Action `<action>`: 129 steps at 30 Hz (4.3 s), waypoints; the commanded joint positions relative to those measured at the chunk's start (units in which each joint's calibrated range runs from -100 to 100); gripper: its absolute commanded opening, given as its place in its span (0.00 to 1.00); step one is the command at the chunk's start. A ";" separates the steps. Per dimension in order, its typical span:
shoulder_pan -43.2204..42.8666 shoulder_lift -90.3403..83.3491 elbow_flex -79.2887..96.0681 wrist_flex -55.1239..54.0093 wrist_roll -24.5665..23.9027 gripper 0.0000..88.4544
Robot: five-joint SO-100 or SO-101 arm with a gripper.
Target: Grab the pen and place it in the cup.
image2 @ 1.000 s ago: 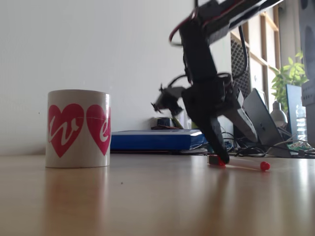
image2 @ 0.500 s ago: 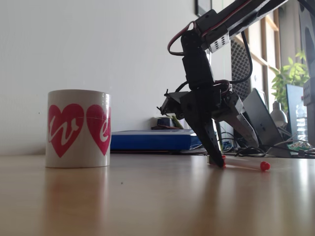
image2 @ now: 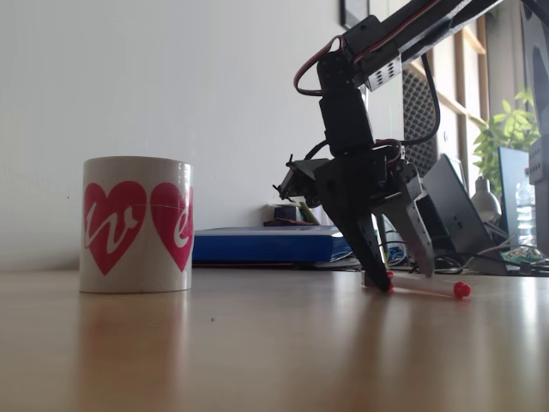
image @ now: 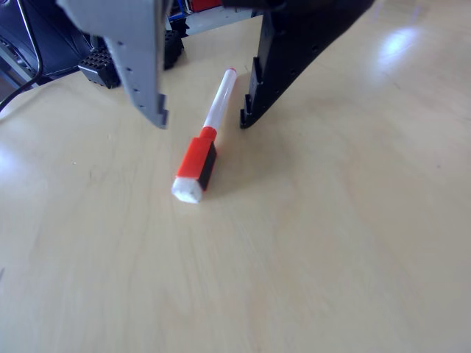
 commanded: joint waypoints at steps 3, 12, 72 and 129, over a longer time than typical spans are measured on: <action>0.09 2.23 1.60 -3.28 0.46 0.26; 0.17 6.46 -2.48 -0.88 0.51 0.13; -0.74 -58.44 11.47 -43.80 12.91 0.01; -0.33 -19.43 1.05 -78.98 16.69 0.01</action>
